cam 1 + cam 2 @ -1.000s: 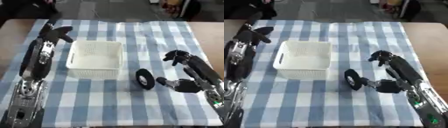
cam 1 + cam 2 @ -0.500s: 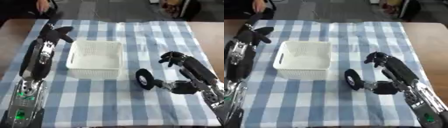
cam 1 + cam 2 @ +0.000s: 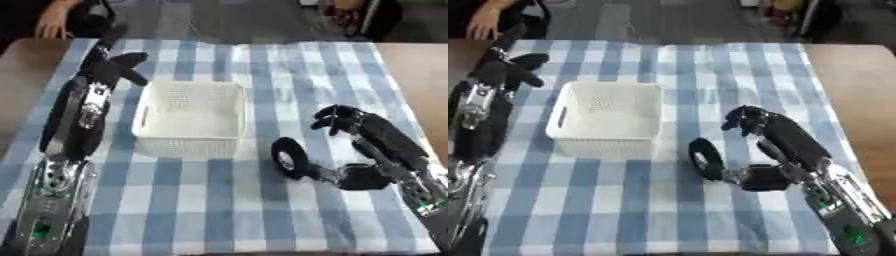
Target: Pick up objects on the table and place them in the box.
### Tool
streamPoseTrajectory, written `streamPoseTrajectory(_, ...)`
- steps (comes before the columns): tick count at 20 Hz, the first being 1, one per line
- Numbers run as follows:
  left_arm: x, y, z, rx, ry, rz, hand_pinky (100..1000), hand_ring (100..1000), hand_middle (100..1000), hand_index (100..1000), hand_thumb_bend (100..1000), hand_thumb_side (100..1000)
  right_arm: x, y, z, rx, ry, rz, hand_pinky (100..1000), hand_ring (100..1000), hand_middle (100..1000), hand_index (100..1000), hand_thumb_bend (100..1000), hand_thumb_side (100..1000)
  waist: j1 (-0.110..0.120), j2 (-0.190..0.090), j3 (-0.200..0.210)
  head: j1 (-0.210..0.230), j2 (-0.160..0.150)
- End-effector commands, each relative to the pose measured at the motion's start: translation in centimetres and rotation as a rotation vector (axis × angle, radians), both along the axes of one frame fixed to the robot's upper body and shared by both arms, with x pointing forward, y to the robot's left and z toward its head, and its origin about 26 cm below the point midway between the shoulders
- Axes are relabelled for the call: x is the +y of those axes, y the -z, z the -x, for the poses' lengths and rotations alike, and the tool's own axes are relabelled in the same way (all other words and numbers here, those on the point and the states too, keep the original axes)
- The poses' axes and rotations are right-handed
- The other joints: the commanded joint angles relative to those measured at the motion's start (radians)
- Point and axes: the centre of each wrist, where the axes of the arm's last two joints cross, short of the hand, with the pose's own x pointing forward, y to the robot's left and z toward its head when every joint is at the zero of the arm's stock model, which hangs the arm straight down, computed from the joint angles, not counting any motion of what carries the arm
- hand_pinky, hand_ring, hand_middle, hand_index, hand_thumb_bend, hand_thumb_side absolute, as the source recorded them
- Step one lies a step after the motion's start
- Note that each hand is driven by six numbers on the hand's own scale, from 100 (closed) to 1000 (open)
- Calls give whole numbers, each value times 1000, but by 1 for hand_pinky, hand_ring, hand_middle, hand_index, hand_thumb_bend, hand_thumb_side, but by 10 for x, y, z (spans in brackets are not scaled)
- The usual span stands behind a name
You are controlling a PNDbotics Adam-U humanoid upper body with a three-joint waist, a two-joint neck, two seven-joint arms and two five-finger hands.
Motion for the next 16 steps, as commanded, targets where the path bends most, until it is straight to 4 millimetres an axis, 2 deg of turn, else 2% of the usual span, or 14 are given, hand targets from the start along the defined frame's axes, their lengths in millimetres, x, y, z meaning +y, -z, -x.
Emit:
streamPoseTrajectory(1, -4, -8, -1, -27, 20, 2, 919, 785, 1000, 557, 100, 918, -2, -8, -4, -27, -7, 21, 654, 569, 771, 761, 636, 862, 2, -7, 4, -19, -7)
streamPoseTrajectory(8, -6, -9, -1, -32, 28, 8, 920, 786, 1000, 556, 100, 918, -2, -5, -13, -21, -2, 30, 652, 567, 769, 756, 621, 869, 7, -2, 10, -26, -11)
streamPoseTrajectory(16, -7, -10, -2, -33, 33, 11, 920, 787, 1000, 556, 100, 918, -7, 9, -26, 8, 19, 63, 652, 576, 770, 756, 612, 862, 11, 0, 16, -32, -16)
